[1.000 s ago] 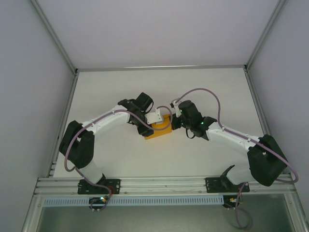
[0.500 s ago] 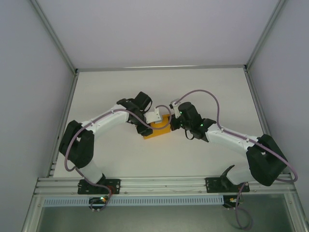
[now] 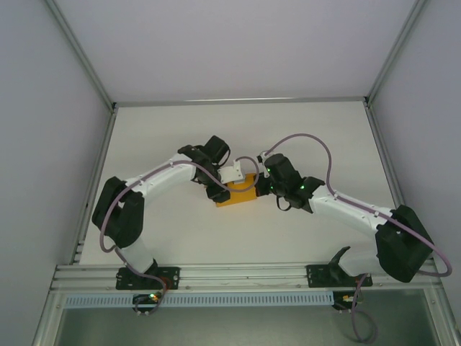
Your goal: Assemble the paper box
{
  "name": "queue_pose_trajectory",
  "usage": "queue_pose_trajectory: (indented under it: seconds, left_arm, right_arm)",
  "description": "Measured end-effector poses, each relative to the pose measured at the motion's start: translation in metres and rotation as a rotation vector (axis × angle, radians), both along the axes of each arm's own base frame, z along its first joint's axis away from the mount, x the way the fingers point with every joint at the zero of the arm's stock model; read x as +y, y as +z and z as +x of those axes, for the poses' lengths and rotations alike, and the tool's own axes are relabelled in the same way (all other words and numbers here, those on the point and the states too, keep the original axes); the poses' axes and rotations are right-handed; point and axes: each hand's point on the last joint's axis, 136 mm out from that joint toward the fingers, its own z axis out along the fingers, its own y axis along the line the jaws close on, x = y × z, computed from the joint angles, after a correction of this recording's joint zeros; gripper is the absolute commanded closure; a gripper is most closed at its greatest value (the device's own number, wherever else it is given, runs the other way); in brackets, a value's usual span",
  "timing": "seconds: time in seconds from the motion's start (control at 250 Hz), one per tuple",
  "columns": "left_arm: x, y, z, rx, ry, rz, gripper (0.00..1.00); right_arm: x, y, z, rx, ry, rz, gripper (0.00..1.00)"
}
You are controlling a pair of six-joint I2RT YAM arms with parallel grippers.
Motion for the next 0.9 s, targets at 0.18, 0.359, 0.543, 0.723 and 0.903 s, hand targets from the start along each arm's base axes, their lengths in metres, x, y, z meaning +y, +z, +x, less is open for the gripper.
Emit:
queue_pose_trajectory:
  seconds: [0.18, 0.359, 0.543, 0.723, 0.903]
  left_arm:
    - [0.000, 0.000, 0.000, 0.000, 0.001, 0.000, 0.53]
    - [-0.001, 0.000, 0.000, 0.000, 0.002, -0.003, 0.52]
    - [-0.001, 0.001, 0.001, -0.002, 0.001, -0.006, 0.50]
    - [-0.007, 0.003, 0.006, -0.015, 0.026, -0.034, 0.36]
    - [-0.016, 0.016, 0.016, -0.058, 0.054, -0.093, 0.10]
  right_arm:
    - [0.001, -0.001, 0.001, -0.009, -0.001, 0.009, 1.00]
    - [-0.002, -0.007, 0.000, -0.087, 0.017, -0.039, 1.00]
    - [-0.005, -0.009, -0.004, -0.178, 0.051, -0.083, 1.00]
    - [-0.003, -0.010, -0.004, -0.205, 0.053, -0.078, 1.00]
    - [0.008, -0.009, 0.000, -0.199, 0.048, -0.065, 1.00]
